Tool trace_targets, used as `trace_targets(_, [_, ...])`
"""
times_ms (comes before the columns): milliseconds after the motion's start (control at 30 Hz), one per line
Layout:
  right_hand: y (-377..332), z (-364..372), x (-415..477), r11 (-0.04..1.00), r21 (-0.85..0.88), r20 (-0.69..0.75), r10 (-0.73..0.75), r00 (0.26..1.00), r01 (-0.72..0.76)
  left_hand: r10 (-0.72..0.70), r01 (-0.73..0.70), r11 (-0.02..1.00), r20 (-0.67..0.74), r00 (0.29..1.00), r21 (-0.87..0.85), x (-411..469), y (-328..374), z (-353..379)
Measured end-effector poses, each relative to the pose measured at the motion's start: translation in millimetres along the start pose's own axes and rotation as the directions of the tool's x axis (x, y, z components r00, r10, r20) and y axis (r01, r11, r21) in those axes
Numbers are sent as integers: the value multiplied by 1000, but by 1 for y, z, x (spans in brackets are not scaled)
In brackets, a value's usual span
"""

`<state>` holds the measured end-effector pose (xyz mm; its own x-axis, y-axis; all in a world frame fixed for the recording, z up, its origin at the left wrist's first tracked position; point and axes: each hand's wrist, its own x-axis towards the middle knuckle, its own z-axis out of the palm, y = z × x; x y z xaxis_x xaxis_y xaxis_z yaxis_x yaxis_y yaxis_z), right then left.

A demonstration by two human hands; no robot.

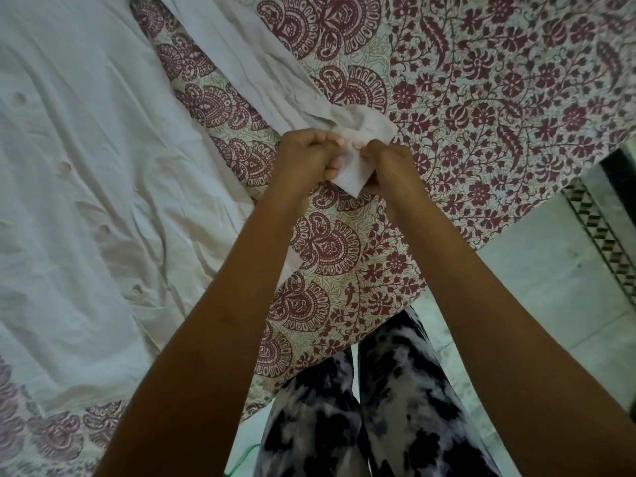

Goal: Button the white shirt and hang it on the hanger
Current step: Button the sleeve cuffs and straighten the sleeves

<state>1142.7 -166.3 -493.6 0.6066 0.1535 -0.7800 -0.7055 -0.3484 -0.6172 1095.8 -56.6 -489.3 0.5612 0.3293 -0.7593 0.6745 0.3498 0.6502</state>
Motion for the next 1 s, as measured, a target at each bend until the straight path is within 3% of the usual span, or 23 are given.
trace_targets(67, [-3,-1,1,984,156,4,87,996,-87,184,-177,983,-166,969,53,-3,-9,1])
trace_targets(133, [-3,-3,5,956,248,22,155,988,-155,404,-367,909,-197,893,198,-5,-18,-5])
trace_targets(200, [-3,-8,7,922,331,33,201,979,-201,560,-516,764,-1,828,387,-7,-28,-13])
trace_targets(267, [-5,-12,7,888,397,44,232,972,-230,593,-581,586,189,782,565,-6,-35,-17])
trace_targets(367, [-2,-15,8,957,269,-25,120,992,-109,665,-552,490,120,737,675,0,-28,-14])
trace_targets(467, [0,-20,2,978,-41,-72,-206,976,203,643,-565,532,133,754,631,3,-1,-8])
trace_targets(567, [-1,-28,-4,922,42,82,-386,919,384,591,-573,576,187,784,583,11,29,-2])
trace_targets(633, [-1,-33,-3,909,10,133,-414,901,416,603,-606,516,246,759,606,21,45,4])
trace_targets(733, [2,-38,13,925,-56,-57,-379,924,376,642,-666,406,323,695,625,31,59,20])
trace_targets(800, [0,-43,23,947,37,-200,-306,931,319,741,-632,305,239,627,713,36,59,29])
trace_targets(867, [-2,-51,37,958,74,-286,-246,926,277,816,-566,323,79,573,759,37,52,34])
trace_targets(933, [-2,-54,51,970,-20,-327,-235,915,242,801,-555,386,31,598,737,37,37,35])
trace_targets(1000, [0,-57,64,973,-132,-341,-226,913,191,715,-538,372,137,686,756,43,17,33])
